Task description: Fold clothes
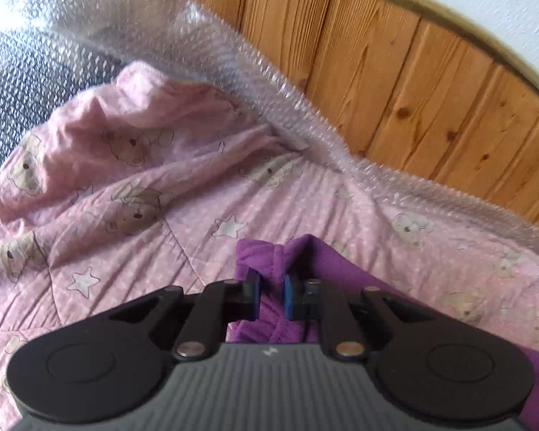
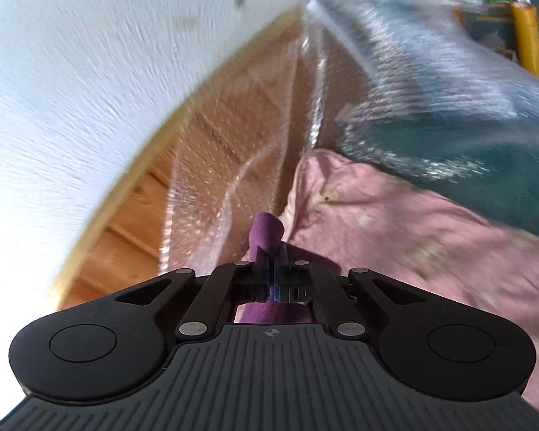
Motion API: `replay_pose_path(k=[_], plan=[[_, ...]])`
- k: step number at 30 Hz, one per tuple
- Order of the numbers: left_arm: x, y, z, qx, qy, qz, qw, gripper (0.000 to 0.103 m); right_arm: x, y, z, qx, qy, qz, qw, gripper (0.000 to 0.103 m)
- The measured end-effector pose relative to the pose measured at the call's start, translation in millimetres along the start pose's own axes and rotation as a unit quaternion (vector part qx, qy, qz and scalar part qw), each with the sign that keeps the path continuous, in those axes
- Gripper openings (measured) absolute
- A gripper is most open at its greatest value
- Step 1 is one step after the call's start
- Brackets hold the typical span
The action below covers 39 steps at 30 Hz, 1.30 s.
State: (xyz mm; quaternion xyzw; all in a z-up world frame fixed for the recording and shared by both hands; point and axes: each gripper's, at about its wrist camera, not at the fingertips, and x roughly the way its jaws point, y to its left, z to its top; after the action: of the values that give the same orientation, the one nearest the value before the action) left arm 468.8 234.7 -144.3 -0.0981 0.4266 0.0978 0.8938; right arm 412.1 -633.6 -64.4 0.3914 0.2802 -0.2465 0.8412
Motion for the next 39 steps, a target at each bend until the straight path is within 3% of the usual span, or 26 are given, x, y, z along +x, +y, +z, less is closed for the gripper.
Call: replay_pose_path(k=[1,3,4,7,8,10,13,19,21,22,23,27,30,31,32,33,34,35,39], plan=[[9,-2,0,-0.003,0.008,0.015,0.9999,0.014,22,8,-1,-0.004,0.011,-0.009,1.000,0.001],[26,-5,-2,-0.010,0.023,0.042,0.9988,0.018,64,17,-9,-0.011,0.030,-0.016,0.999,0.027],[21,-3,-4,-0.013,0.019,0.047,0.9987,0.023,76,19,-15,-0.019,0.039,-0.003,0.999,0.051],[5,6,-10,-0.022,0.007,0.059,0.9980,0.036,60,8,-35,-0.002,0.009,0.058,0.998,0.063],[-3,14,-15,-0.026,0.006,0.053,0.9982,0.040,51,1,-42,-0.002,0.002,0.063,0.998,0.072],[-19,28,-24,-0.033,0.013,0.044,0.9984,0.045,36,-13,-57,-0.019,-0.005,0.049,0.999,0.080],[-46,47,-40,-0.044,0.026,0.036,0.9980,0.044,21,-33,-80,-0.040,-0.002,0.034,0.999,0.079],[-95,64,-77,-0.071,0.054,0.036,0.9954,0.045,63,-30,-97,-0.054,0.046,0.047,0.996,0.073],[-106,65,-87,-0.074,0.058,0.037,0.9949,0.045,76,-19,-101,-0.074,0.062,0.053,0.994,0.038],[-110,66,-90,-0.074,0.057,0.037,0.9949,0.044,77,-12,-102,-0.085,0.068,0.056,0.992,0.001],[-113,66,-91,-0.075,0.054,0.037,0.9950,0.044,67,-4,-100,-0.091,0.060,0.059,0.992,0.000],[-120,60,-88,-0.079,0.037,0.030,0.9958,0.044,-16,29,-79,-0.101,-0.002,0.047,0.994,0.000],[-112,46,-86,-0.068,0.039,0.023,0.9966,0.044,-70,53,-65,-0.131,-0.042,-0.008,0.990,0.004],[-108,38,-84,-0.061,0.043,0.021,0.9970,0.044,-65,53,-62,-0.141,-0.024,-0.016,0.990,0.032],[-107,29,-83,-0.048,0.041,0.013,0.9979,0.044,-54,51,-59,-0.156,0.012,-0.019,0.987,0.080],[-107,19,-81,-0.035,0.039,0.006,0.9986,0.044,-42,42,-57,-0.157,0.053,-0.016,0.986,0.087],[-106,10,-79,-0.022,0.037,-0.001,0.9991,0.044,-36,25,-56,-0.138,0.071,-0.022,0.988,0.074],[-106,0,-78,-0.008,0.035,-0.008,0.9993,0.044,-37,5,-56,-0.114,0.067,-0.037,0.990,0.067],[-104,-21,-81,0.030,0.041,-0.014,0.9986,0.045,-43,-68,-60,-0.059,0.042,-0.031,0.997,0.074]])
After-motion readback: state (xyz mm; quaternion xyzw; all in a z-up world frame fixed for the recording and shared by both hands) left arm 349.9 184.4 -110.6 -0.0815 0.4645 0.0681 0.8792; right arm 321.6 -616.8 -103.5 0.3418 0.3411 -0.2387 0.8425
